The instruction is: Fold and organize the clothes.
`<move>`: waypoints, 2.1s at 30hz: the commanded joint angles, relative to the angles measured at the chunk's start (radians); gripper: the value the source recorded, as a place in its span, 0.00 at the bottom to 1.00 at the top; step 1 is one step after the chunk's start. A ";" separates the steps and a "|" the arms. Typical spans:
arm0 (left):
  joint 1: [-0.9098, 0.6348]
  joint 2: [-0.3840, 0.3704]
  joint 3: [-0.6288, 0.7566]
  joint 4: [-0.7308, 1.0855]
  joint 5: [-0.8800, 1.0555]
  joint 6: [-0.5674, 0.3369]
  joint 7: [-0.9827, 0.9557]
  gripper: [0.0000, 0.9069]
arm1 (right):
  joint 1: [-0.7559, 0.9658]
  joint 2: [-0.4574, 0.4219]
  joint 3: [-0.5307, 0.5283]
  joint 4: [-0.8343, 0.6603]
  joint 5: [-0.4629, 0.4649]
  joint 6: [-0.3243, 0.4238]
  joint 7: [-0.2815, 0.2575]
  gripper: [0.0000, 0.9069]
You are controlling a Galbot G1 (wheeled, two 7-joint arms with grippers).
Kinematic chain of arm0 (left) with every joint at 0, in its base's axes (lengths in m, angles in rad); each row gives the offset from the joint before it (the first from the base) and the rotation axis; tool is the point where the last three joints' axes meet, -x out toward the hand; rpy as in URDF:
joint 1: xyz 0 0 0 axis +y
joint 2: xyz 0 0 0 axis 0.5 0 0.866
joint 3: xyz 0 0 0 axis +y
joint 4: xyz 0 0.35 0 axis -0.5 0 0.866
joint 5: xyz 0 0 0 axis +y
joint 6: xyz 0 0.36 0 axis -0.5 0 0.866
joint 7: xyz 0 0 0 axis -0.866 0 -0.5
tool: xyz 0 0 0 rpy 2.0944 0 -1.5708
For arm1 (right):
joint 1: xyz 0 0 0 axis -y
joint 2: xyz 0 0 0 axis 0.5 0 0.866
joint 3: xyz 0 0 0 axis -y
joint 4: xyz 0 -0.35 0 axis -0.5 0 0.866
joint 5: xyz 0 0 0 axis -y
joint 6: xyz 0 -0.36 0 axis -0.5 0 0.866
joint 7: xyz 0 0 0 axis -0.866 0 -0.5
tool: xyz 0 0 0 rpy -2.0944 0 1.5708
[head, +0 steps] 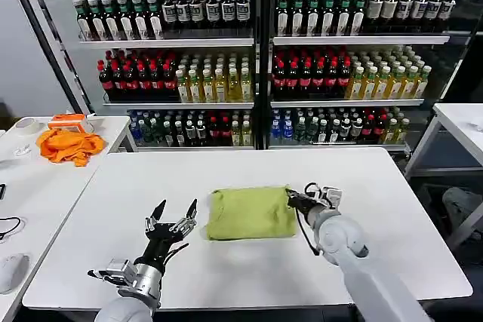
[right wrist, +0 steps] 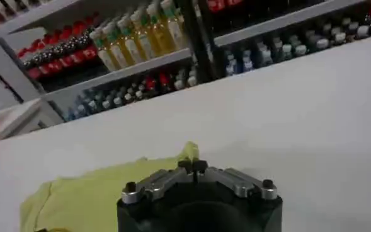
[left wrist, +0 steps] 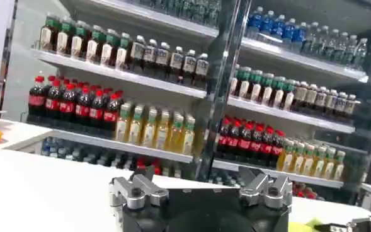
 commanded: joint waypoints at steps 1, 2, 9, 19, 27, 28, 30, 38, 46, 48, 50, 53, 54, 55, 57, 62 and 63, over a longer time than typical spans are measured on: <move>0.002 -0.002 0.005 -0.011 0.002 -0.002 0.007 1.00 | -0.001 -0.056 0.032 0.016 -0.050 -0.024 -0.063 1.00; 0.002 -0.004 0.006 -0.012 0.004 -0.002 0.007 1.00 | -0.011 -0.053 0.038 0.026 -0.065 -0.013 -0.066 1.00; 0.007 0.000 0.003 -0.004 0.103 -0.020 0.007 1.00 | -0.178 -0.099 0.082 0.173 -0.348 0.231 -0.141 1.00; 0.032 0.011 -0.019 0.036 0.236 -0.083 -0.009 1.00 | -0.556 -0.089 0.297 0.388 -0.596 0.373 -0.143 1.00; 0.027 0.051 -0.051 0.077 0.247 -0.077 -0.020 1.00 | -0.754 -0.047 0.427 0.457 -0.617 0.448 -0.160 1.00; 0.025 0.056 -0.051 0.078 0.246 -0.076 -0.020 1.00 | -0.756 -0.044 0.431 0.454 -0.617 0.446 -0.156 1.00; 0.026 0.067 -0.049 0.076 0.243 -0.076 -0.019 1.00 | -0.760 -0.043 0.436 0.449 -0.614 0.437 -0.151 1.00; 0.025 0.075 -0.046 0.075 0.242 -0.070 -0.017 1.00 | -0.762 -0.043 0.432 0.440 -0.601 0.462 -0.166 1.00; 0.052 0.051 -0.041 0.035 0.237 -0.027 -0.009 1.00 | -0.722 -0.069 0.431 0.415 -0.605 0.466 -0.160 1.00; 0.056 0.051 -0.040 0.031 0.242 -0.022 -0.004 1.00 | -0.706 -0.059 0.420 0.411 -0.607 0.467 -0.157 1.00; 0.060 0.055 -0.045 0.032 0.245 -0.024 -0.001 1.00 | -0.704 -0.048 0.416 0.413 -0.641 0.468 -0.155 1.00; 0.067 0.063 -0.054 0.032 0.242 -0.026 -0.002 1.00 | -0.714 -0.038 0.417 0.422 -0.653 0.463 -0.167 1.00; 0.069 0.065 -0.056 0.031 0.242 -0.027 -0.001 1.00 | -0.718 -0.036 0.418 0.426 -0.651 0.463 -0.177 1.00; 0.069 0.066 -0.058 0.028 0.242 -0.027 -0.001 1.00 | -0.721 -0.035 0.421 0.428 -0.651 0.464 -0.182 1.00; 0.071 0.063 -0.062 0.022 0.242 -0.026 -0.002 1.00 | -0.723 -0.032 0.427 0.430 -0.651 0.464 -0.184 1.00; 0.083 0.053 -0.059 0.015 0.249 -0.025 0.002 1.00 | -0.730 -0.034 0.442 0.444 -0.636 0.457 -0.194 1.00; 0.084 0.053 -0.059 0.015 0.250 -0.025 0.002 1.00 | -0.730 -0.034 0.443 0.445 -0.636 0.457 -0.195 1.00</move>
